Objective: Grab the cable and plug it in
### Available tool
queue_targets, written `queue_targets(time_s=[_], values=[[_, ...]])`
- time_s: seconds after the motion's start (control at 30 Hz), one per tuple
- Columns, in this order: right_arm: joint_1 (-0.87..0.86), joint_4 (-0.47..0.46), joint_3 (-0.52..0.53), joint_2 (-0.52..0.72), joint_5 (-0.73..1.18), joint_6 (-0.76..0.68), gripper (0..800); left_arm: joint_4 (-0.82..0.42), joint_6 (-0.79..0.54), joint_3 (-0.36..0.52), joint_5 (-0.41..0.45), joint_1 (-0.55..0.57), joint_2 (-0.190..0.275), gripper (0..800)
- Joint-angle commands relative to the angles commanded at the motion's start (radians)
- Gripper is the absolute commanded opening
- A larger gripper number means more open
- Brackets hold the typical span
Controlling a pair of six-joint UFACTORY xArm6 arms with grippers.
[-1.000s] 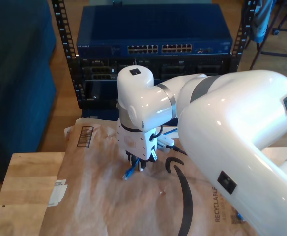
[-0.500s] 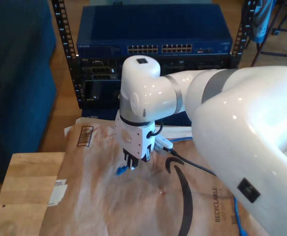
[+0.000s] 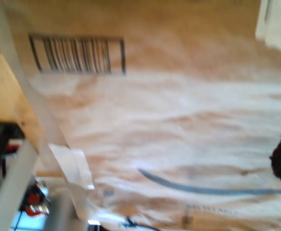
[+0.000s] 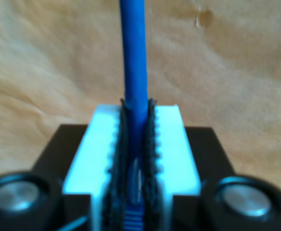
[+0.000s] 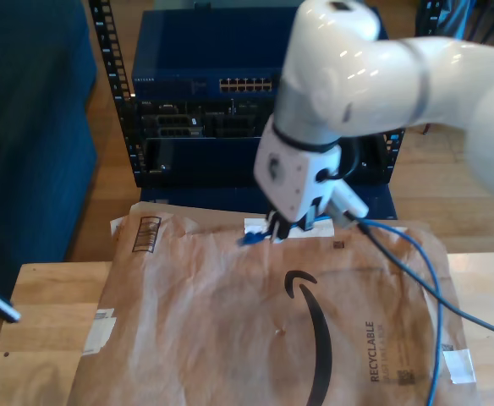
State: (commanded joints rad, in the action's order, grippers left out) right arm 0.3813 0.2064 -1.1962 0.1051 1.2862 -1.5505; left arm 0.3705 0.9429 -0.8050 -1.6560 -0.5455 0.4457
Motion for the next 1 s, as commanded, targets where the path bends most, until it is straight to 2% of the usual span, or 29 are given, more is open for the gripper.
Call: queue_targets(time_s=[0.17,0.33,0.43,0.63,0.8,1.0], values=[[-0.081,0.012,0.003,0.086,0.071,-0.092,7,0.101,0.149,-0.032,0.011,0.166,-0.011,800],[-0.170,0.126,0.003,0.178,0.126,-0.104,4,0.186,0.269,-0.068,0.015,0.299,-0.025,800],[-0.212,0.187,0.002,0.219,0.146,-0.158,4,0.213,0.313,-0.084,0.017,0.361,-0.026,800],[-0.219,0.204,-0.008,0.295,0.146,-0.293,4,0.338,0.324,-0.124,0.029,0.387,-0.031,800],[-0.219,0.255,-0.052,0.328,0.147,-0.325,3,0.391,0.342,-0.207,0.029,0.390,-0.081,800],[-0.218,0.308,-0.055,0.373,0.146,-0.379,3,0.471,0.411,-0.284,0.031,0.463,-0.107,800]])
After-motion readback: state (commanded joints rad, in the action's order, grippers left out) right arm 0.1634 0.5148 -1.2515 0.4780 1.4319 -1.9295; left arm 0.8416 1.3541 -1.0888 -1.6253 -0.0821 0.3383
